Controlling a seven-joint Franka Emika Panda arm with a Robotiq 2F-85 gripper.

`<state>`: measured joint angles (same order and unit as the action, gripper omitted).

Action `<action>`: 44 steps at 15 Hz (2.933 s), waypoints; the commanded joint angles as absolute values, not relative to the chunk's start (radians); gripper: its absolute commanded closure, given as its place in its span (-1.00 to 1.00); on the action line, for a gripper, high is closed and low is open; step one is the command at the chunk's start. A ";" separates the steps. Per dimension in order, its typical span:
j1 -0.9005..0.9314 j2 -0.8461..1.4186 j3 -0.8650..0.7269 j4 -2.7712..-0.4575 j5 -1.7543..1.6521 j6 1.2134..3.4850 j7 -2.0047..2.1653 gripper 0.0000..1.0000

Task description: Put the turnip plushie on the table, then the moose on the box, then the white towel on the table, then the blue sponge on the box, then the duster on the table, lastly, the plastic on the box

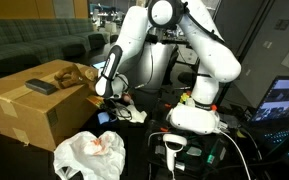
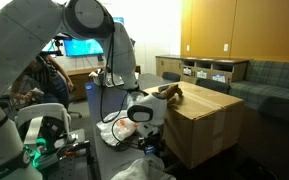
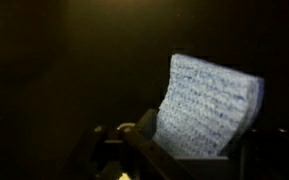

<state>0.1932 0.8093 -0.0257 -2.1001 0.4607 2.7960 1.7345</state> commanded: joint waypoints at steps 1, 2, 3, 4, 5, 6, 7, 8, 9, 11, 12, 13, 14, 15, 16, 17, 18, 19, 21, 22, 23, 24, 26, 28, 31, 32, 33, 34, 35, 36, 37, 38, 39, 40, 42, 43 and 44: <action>0.224 0.777 -0.058 -2.126 0.412 2.787 1.769 0.57; 0.232 0.763 -0.067 -2.140 0.400 2.786 1.769 0.72; 0.240 0.745 -0.076 -2.156 0.387 2.784 1.767 0.90; 0.255 0.723 -0.090 -2.177 0.368 2.778 1.770 0.98; 0.265 0.702 -0.100 -2.197 0.351 2.774 1.769 1.00; 0.282 0.675 -0.117 -2.225 0.329 2.766 1.773 0.93; 0.294 0.640 -0.127 -2.256 0.304 2.759 1.767 0.95; 0.310 0.609 -0.142 -2.285 0.278 2.746 1.772 0.93; 0.327 0.568 -0.157 -2.320 0.247 2.731 1.775 0.93; 0.356 0.484 -0.182 -2.386 0.179 2.694 1.781 0.93; 0.376 0.434 -0.202 -2.422 0.137 2.670 1.800 0.93; 0.386 0.386 -0.213 -2.454 0.094 2.652 1.814 0.93; 0.399 0.330 -0.230 -2.489 0.041 2.624 1.839 0.93; 0.402 0.281 -0.238 -2.511 -0.012 2.599 1.863 0.93; 0.399 0.222 -0.242 -2.538 -0.070 2.569 1.885 0.93; 0.380 0.168 -0.231 -2.561 -0.120 2.557 1.891 0.93; 0.364 0.118 -0.223 -2.572 -0.171 2.522 1.920 0.93; 0.335 0.062 -0.207 -2.589 -0.211 2.499 1.929 0.93; 0.260 -0.041 -0.156 -2.612 -0.221 2.483 1.877 0.93; 0.221 -0.100 -0.125 -2.634 -0.175 2.519 1.777 0.93; 0.193 -0.130 -0.107 -2.630 -0.151 2.508 1.746 0.93; 0.171 -0.163 -0.088 -2.624 -0.098 2.511 1.655 0.93; 0.143 -0.213 -0.066 -2.606 0.005 2.506 1.505 0.93; 0.134 -0.238 -0.054 -2.582 0.109 2.515 1.362 0.93; 0.145 -0.263 -0.051 -2.547 0.274 2.510 1.143 0.93; 0.149 -0.269 -0.052 -2.537 0.324 2.505 1.071 0.93; 0.154 -0.267 -0.052 -2.523 0.378 2.503 0.999 0.93; 0.158 -0.267 -0.052 -2.510 0.430 2.495 0.926 0.93; 0.161 -0.264 -0.052 -2.497 0.480 2.490 0.853 0.93; 0.165 -0.258 -0.054 -2.484 0.532 2.487 0.779 0.93; 0.170 -0.255 -0.058 -2.476 0.591 2.483 0.701 0.93; 0.174 -0.253 -0.063 -2.469 0.649 2.476 0.623 0.94; 0.221 -0.248 -0.112 -2.464 0.701 2.476 0.547 0.94; 0.242 -0.249 -0.137 -2.463 0.758 2.469 0.471 0.93; 0.291 -0.246 -0.203 -2.464 0.873 2.435 0.322 0.93; 0.311 -0.239 -0.239 -2.465 0.933 2.403 0.247 0.93; 0.325 -0.228 -0.276 -2.465 0.989 2.361 0.171 0.93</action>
<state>0.2667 -0.2488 -0.1749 -2.4871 0.8478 2.4491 0.3675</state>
